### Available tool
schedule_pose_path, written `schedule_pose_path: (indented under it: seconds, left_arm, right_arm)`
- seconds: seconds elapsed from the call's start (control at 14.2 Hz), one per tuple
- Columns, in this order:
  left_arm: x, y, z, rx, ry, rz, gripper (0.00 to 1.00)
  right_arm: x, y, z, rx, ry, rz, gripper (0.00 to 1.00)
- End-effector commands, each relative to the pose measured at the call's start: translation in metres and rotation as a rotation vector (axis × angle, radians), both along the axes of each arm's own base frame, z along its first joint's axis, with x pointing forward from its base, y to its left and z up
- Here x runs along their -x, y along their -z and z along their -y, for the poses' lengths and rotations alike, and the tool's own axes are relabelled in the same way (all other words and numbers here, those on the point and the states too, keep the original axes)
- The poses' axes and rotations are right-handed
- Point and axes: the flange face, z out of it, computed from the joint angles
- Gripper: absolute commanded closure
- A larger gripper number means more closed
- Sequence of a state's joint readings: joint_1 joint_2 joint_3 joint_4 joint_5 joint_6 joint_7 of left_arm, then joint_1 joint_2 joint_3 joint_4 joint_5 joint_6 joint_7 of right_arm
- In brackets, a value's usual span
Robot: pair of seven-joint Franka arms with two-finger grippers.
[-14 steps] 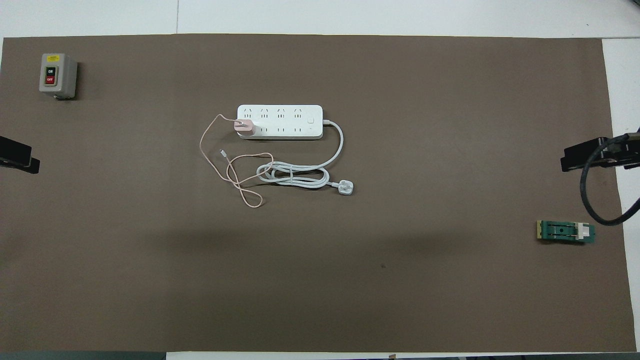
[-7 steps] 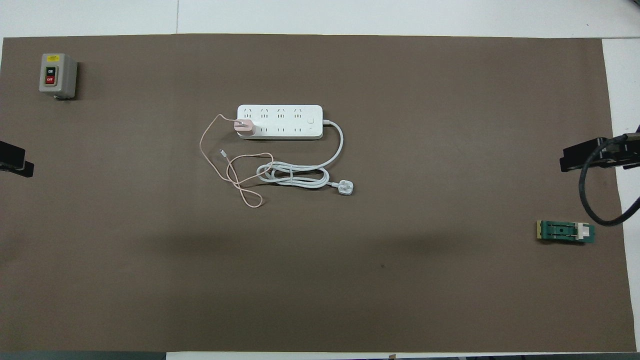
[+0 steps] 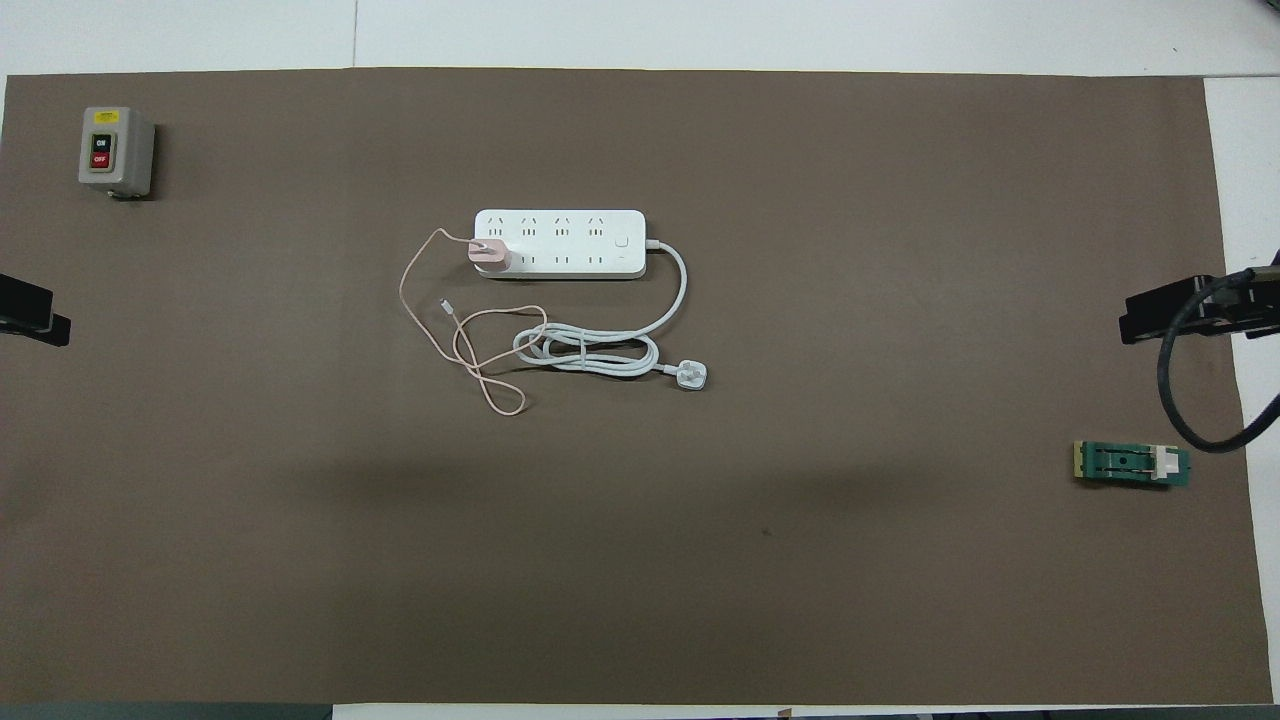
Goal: Plug charger into power strip
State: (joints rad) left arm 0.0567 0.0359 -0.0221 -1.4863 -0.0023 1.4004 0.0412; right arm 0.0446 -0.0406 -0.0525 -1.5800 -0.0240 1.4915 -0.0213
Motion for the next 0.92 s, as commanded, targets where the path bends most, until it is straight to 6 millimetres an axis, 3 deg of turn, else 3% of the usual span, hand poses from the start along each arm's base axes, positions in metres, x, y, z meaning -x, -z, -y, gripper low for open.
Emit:
schedule_pose_path:
  seconds: [0.0, 0.56, 0.71, 0.85]
  left_arm:
    - [-0.003, 0.008, 0.026, -0.014, 0.03, -0.018, 0.0]
    - [-0.003, 0.002, 0.018, -0.001, 0.011, 0.0, 0.0]
    - [-0.004, -0.012, 0.015, 0.004, 0.006, 0.033, 0.0]
    - [-0.007, -0.011, 0.015, 0.004, 0.006, 0.042, 0.0]
  right_arm:
    - [0.008, 0.0, -0.001, -0.007, 0.009, -0.006, 0.0]
    - [0.008, 0.0, -0.001, -0.007, 0.009, -0.006, 0.0]
    - [0.008, 0.0, -0.001, -0.009, 0.009, -0.006, 0.0]
    - [0.008, 0.0, -0.001, -0.009, 0.009, -0.006, 0.0]
